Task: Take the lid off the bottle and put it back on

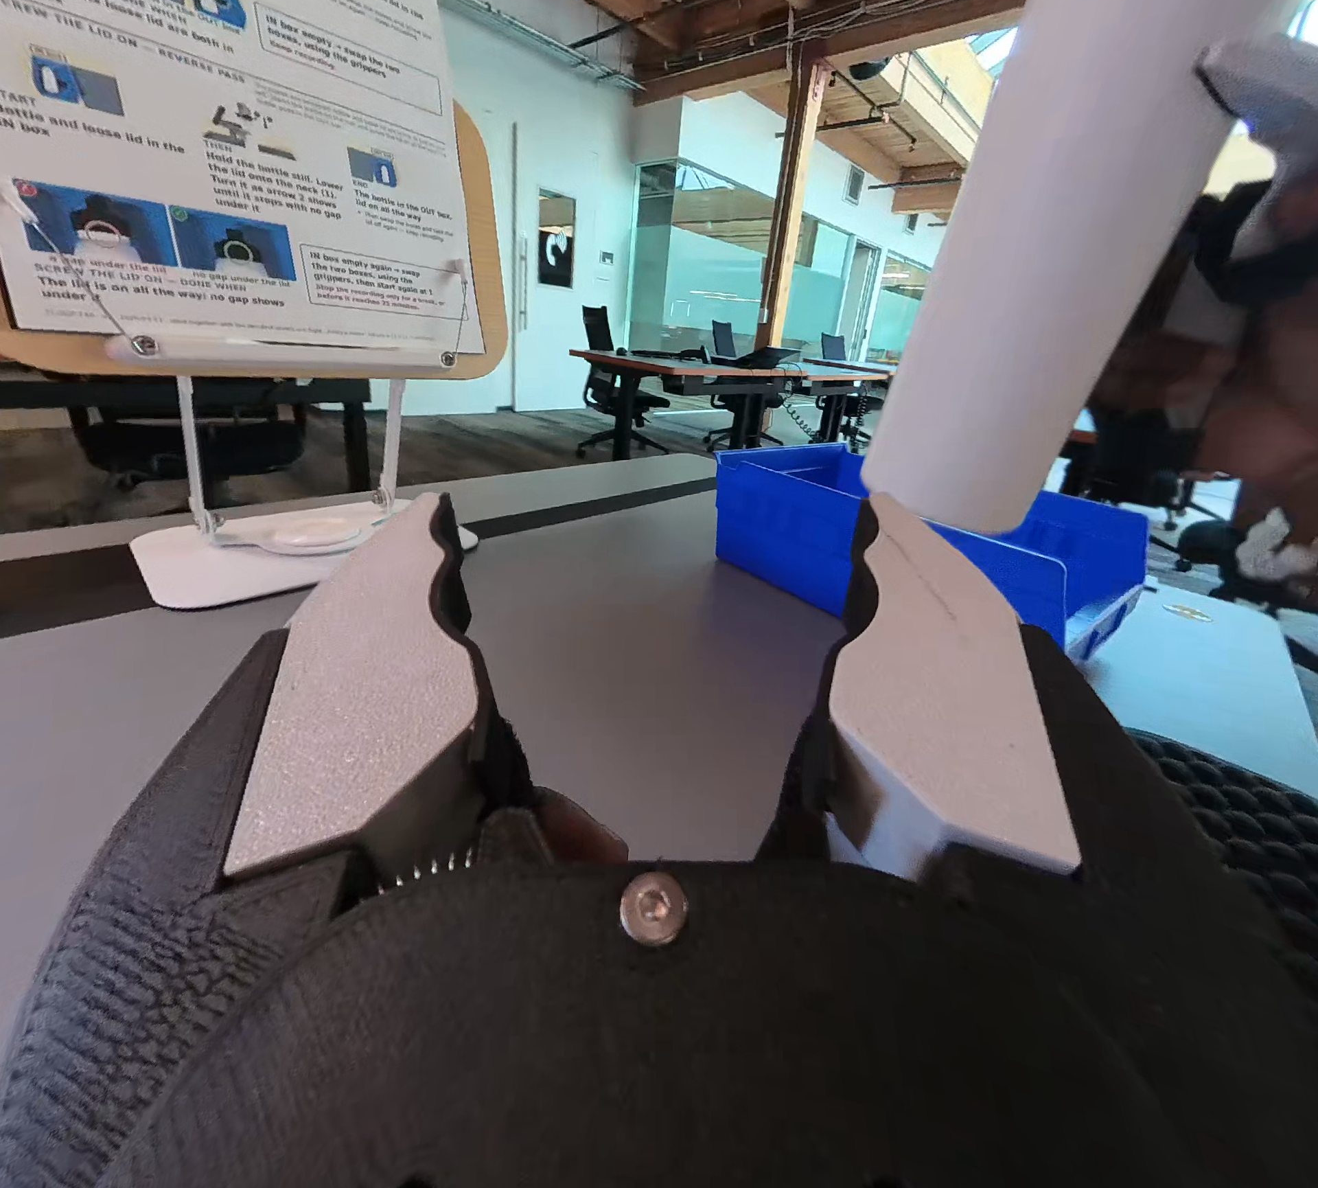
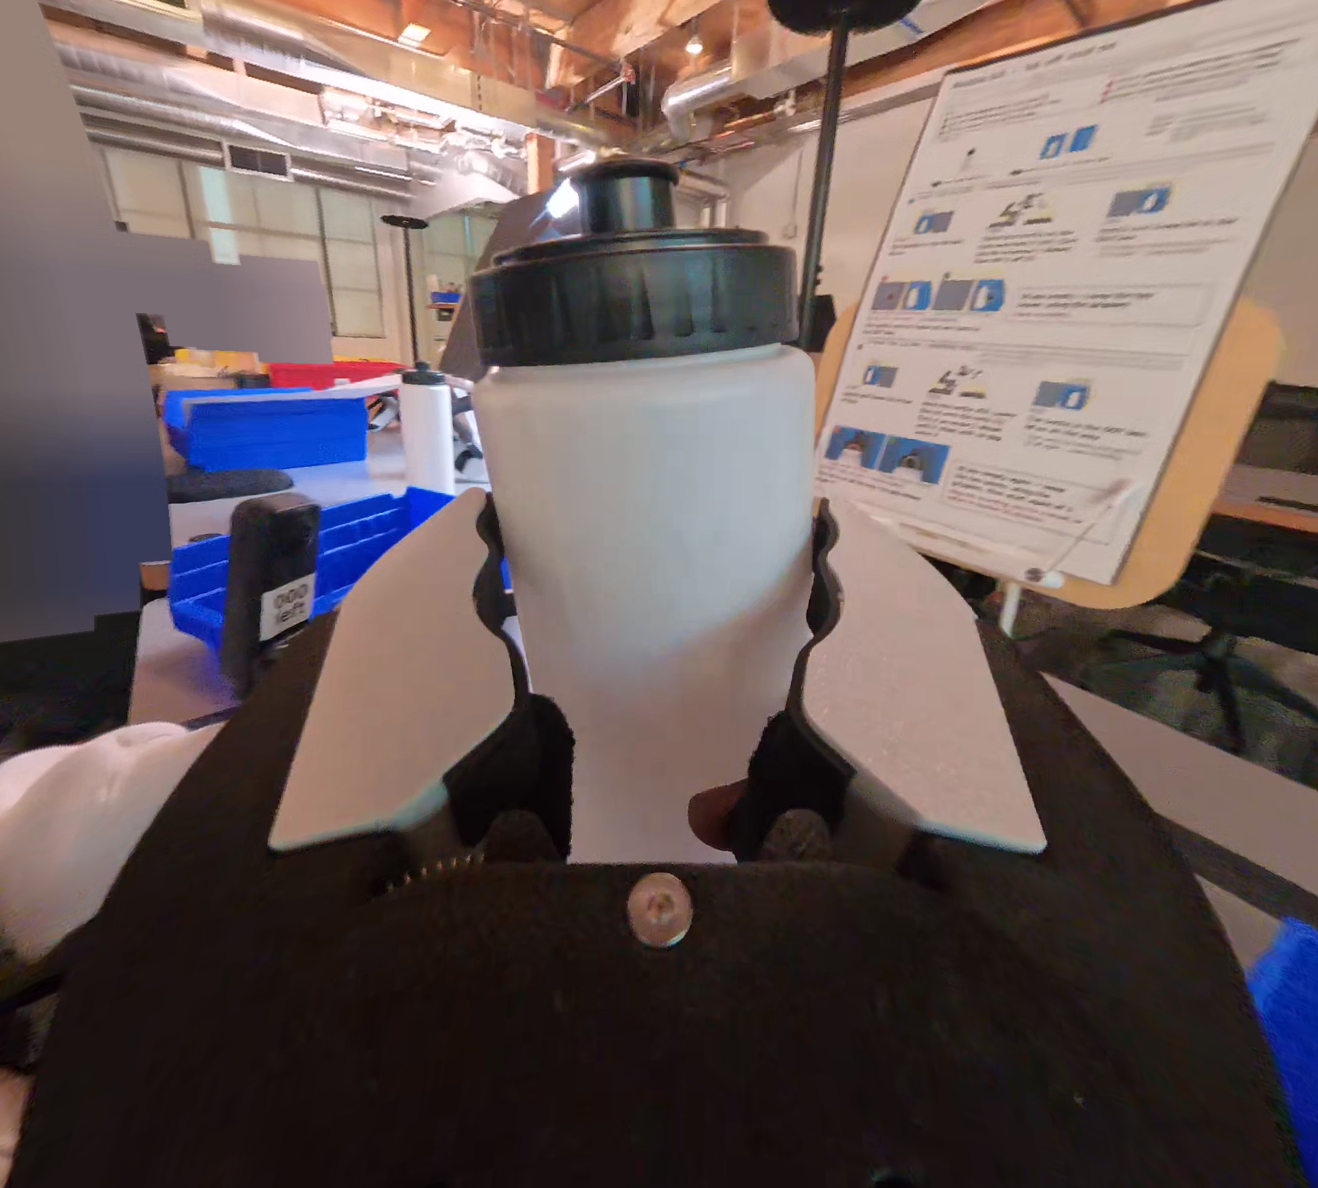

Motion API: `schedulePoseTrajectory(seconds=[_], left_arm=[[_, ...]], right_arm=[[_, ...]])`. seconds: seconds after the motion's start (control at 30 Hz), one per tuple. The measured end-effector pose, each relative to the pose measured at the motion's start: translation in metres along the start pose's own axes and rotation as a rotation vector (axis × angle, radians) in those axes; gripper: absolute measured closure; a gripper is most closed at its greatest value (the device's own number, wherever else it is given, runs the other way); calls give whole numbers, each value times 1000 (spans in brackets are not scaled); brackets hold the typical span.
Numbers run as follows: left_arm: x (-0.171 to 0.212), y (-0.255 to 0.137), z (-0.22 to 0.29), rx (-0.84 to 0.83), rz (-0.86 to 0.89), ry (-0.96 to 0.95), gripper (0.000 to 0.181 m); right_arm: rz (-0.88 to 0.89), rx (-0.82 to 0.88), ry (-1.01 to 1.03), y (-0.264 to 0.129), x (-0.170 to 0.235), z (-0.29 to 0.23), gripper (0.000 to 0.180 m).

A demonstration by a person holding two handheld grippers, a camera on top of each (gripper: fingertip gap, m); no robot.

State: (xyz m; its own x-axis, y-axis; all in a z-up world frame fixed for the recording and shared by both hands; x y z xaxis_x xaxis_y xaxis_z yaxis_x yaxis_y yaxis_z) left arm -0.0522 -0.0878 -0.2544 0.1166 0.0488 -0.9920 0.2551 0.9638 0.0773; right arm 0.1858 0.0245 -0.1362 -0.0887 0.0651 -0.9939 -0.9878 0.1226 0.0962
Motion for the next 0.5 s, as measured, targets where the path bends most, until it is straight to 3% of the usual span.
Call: schedulePoseTrajectory(seconds=[0.27,0.5], left_arm=[[0,0,9,-64,-21,167,83],[3,1,4,-59,-64,90,85]], right_arm=[[-184,439,10,-49,-27,83,96],[-526,657,168,-72,13,140,96]])
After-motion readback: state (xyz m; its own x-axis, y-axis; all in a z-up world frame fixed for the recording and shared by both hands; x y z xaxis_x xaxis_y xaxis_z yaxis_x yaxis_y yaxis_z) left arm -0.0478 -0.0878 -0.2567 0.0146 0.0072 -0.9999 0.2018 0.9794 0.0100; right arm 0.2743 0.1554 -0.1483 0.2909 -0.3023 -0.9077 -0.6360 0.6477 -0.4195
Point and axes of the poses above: each gripper's, where its closed fingertips meet, y out along the fingers, x out of its underside, z = x × y across the jaws, the point moved 9 cm from there along -y, back along the fingers, and after that the axes turned 9 degrees about -z, right-handed, at the moved point
